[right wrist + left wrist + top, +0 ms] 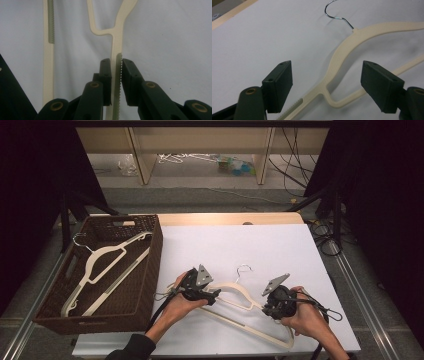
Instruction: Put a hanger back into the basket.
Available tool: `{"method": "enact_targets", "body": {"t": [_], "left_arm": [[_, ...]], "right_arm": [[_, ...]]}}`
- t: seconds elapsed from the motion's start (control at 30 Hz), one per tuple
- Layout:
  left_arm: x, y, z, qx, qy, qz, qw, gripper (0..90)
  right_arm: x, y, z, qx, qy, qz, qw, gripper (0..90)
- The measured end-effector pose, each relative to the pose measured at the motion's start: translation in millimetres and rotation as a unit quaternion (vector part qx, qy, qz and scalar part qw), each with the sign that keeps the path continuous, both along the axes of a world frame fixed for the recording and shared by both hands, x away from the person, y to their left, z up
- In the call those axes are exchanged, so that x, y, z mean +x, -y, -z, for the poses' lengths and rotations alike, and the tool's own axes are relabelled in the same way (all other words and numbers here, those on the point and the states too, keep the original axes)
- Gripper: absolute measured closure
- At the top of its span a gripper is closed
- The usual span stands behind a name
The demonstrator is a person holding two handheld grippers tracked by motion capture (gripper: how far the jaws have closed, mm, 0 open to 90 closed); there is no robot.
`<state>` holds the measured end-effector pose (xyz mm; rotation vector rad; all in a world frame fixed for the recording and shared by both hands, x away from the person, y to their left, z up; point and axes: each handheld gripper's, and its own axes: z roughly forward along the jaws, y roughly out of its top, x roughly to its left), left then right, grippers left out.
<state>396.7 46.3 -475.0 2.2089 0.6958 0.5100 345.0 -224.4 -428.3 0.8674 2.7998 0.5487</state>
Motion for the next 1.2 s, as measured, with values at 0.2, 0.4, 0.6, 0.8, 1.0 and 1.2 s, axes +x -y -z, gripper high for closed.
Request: {"method": "enact_targets", "body": {"t": [0.2,0.4,0.6,0.8,1.0,1.2], "left_arm": [[8.8,13.0,6.5,0.02,-0.002,0.021,0.9996,29.9],[15.5,19.5,8.3,0.034,-0.002,0.043,0.9985,40.8],[15.7,29.2,9.7,0.051,-0.005,0.074,0.996,47.4],[15.1,32.6,11.4,0.063,-0.007,0.08,0.9948,45.9],[14.7,36.5,10.9,0.073,0.004,0.084,0.9938,51.8],[15.8,35.7,11.5,0.064,-0.004,0.087,0.9942,63.0]], "right_arm": [[-1.0,-0.5,-1.8,0.003,0.001,-0.003,1.0,79.2],[-2.4,-2.2,-2.5,0.0,0.005,-0.009,1.0,79.2],[-3.0,-3.0,-3.3,-0.003,0.005,-0.014,0.9999,79.3],[-2.5,-2.3,-3.2,-0.004,0.005,-0.011,0.9999,79.3],[-3.5,-3.0,-6.4,-0.005,0.008,-0.02,0.9998,79.3],[-4.8,-3.3,-9.1,-0.004,0.014,-0.02,0.9997,79.2]]}}
